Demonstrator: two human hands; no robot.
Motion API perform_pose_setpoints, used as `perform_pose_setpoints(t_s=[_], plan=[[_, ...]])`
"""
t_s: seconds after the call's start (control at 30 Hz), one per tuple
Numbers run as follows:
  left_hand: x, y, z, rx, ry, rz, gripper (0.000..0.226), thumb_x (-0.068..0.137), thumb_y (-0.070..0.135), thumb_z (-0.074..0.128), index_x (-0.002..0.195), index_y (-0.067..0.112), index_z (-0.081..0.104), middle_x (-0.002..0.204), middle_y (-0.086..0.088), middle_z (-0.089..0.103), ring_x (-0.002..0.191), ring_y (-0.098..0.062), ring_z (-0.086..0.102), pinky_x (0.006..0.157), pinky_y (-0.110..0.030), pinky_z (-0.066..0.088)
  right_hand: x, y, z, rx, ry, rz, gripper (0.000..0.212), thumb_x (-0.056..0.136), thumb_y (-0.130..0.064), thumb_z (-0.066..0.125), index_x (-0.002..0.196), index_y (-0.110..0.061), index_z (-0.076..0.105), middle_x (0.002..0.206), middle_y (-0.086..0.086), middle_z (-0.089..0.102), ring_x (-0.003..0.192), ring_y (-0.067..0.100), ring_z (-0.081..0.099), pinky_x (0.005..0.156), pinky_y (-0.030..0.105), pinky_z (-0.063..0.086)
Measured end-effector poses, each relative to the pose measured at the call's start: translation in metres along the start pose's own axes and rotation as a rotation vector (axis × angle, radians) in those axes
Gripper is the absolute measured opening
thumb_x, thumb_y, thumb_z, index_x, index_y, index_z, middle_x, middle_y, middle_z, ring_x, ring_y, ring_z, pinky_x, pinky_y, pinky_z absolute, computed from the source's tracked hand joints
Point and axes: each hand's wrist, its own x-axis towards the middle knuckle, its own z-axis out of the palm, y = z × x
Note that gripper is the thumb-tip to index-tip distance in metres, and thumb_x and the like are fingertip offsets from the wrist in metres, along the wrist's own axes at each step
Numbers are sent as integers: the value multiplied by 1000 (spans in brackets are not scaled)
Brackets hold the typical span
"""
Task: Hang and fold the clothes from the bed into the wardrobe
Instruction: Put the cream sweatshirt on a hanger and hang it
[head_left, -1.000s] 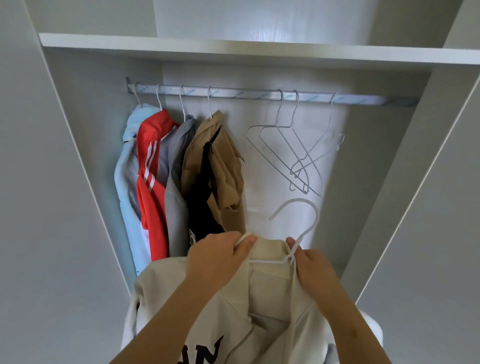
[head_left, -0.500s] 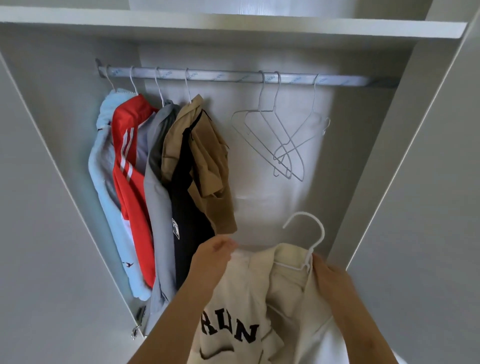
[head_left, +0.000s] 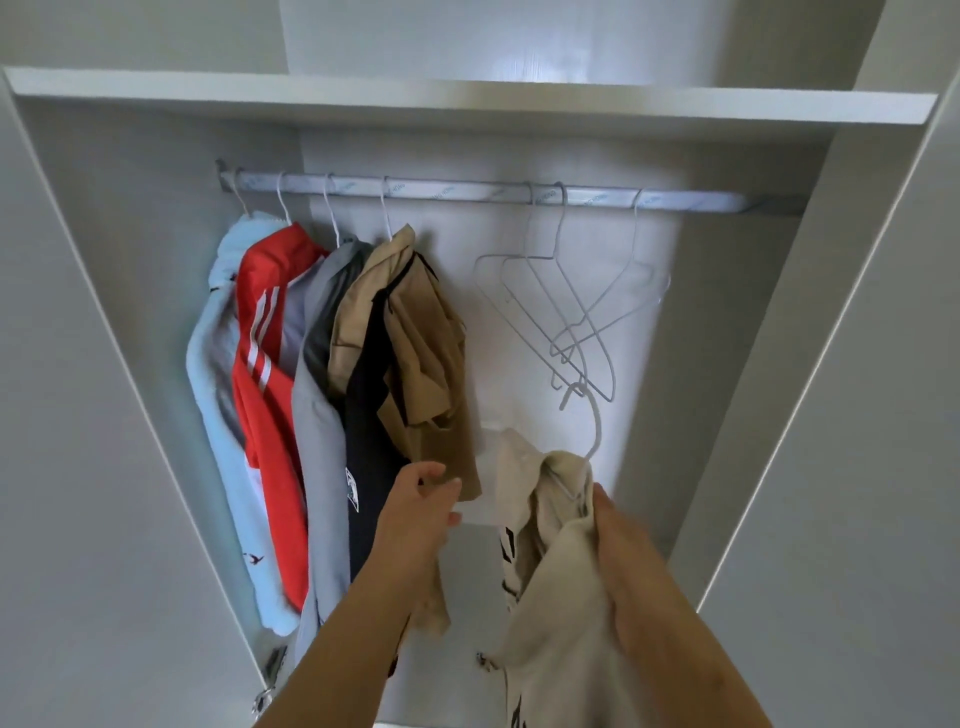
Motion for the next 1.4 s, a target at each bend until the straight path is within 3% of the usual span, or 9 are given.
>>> perform_pose_setpoints(t_s=[0.07, 0.23, 0.5, 0.73, 0.9, 1.03, 1.13, 1.27, 1.4], plan=[[10, 14, -5, 7, 22, 65, 15, 91, 21, 55, 88, 35, 50, 101, 0, 61, 79, -12, 61, 65, -24, 45, 3, -15, 13, 37, -41, -4, 32, 96, -37, 45, 105, -11, 61, 102, 13, 62, 96, 26, 58, 91, 34, 43], [43, 45, -24, 13, 88, 186, 14, 93, 20, 51, 84, 29, 58, 91, 3, 63, 78, -9, 60, 65, -22, 43, 21, -41, 41, 167, -106, 15, 37, 95, -41, 44, 73, -19, 63, 57, 0, 66, 67, 15, 60, 59, 28, 45], [133, 75, -30, -38, 50, 175, 16, 93, 19, 51, 82, 25, 60, 84, 0, 61, 81, -15, 58, 67, -23, 48, 88, -95, 78, 164, -106, -44, 33, 97, -27, 46, 114, -3, 59, 114, 22, 60, 106, 33, 56, 97, 44, 44], [236, 116, -45, 10, 26, 246, 12, 92, 23, 53, 85, 28, 61, 89, 5, 63, 79, -9, 60, 61, -20, 41, 163, -185, 125, 38, 14, -166, 37, 98, -14, 41, 128, 6, 46, 134, 23, 48, 123, 33, 44, 89, 26, 35], [293, 133, -56, 32, 40, 307, 13, 91, 27, 54, 82, 32, 61, 86, 10, 62, 81, -8, 58, 61, -21, 39, 203, -238, 146, 18, 139, -317, 42, 100, -29, 38, 129, -2, 52, 118, 9, 55, 92, 18, 52, 75, 18, 31], [326, 141, -59, -41, 33, 265, 11, 90, 26, 54, 86, 30, 63, 84, 5, 64, 74, -8, 58, 56, -20, 38, 238, -276, 165, 55, 181, -374, 45, 102, -29, 31, 133, -1, 48, 136, 19, 48, 118, 26, 48, 69, 25, 29], [339, 141, -56, -52, 9, 254, 11, 90, 25, 54, 84, 28, 63, 75, 4, 63, 57, -1, 58, 40, -13, 38, 259, -277, 183, 34, 97, -329, 44, 101, -31, 36, 131, -1, 48, 110, 11, 58, 84, 17, 53, 60, 22, 38], [348, 134, -55, -45, -9, 290, 11, 89, 25, 56, 82, 30, 62, 72, 6, 60, 47, 5, 55, 37, -7, 34, 281, -254, 201, 122, 5, -223, 47, 100, -33, 37, 133, -1, 46, 124, 20, 55, 111, 32, 54, 100, 45, 43], [347, 123, -57, -57, 66, 356, 13, 87, 24, 58, 83, 36, 62, 85, 8, 60, 58, 9, 57, 45, -7, 41, 293, -246, 210, 20, 99, -325, 44, 100, -33, 36, 128, -2, 47, 103, 7, 57, 92, 21, 54, 79, 33, 47]])
